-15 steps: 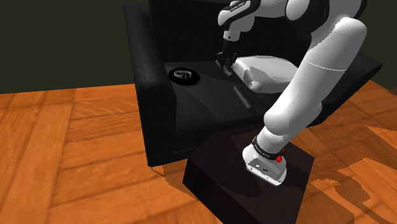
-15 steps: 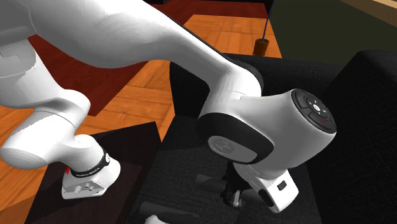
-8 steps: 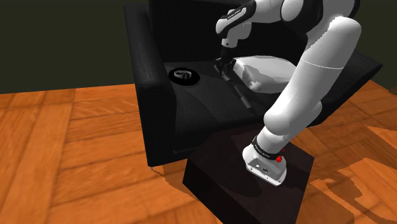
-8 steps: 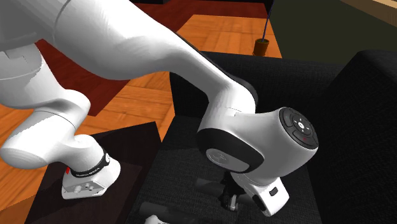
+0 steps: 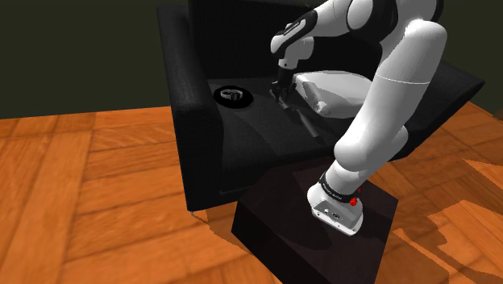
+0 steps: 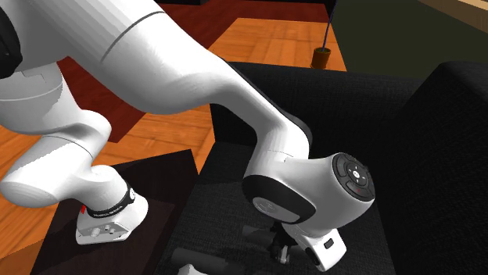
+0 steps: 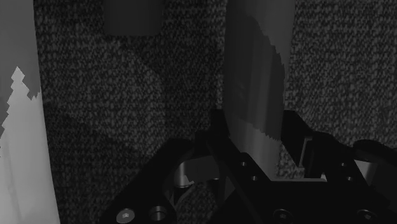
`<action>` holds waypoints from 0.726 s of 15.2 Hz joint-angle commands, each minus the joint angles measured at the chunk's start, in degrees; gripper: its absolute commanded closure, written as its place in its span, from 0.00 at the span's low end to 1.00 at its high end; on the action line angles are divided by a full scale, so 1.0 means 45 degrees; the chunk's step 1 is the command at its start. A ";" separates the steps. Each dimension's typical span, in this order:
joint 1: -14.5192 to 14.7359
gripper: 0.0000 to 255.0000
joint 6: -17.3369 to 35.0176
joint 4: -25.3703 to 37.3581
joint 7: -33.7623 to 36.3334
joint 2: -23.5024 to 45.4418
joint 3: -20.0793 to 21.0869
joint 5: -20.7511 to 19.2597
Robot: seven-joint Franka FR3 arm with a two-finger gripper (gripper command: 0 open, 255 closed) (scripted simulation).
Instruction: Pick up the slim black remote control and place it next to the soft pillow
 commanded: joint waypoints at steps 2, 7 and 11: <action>-0.0033 1.00 0.0402 -0.0112 -0.0088 0.0294 0.0022 0.0093; -0.0033 1.00 0.0401 -0.0109 -0.0088 0.0296 0.0023 0.0094; -0.0033 0.00 0.0400 -0.0108 -0.0088 0.0296 0.0023 0.0094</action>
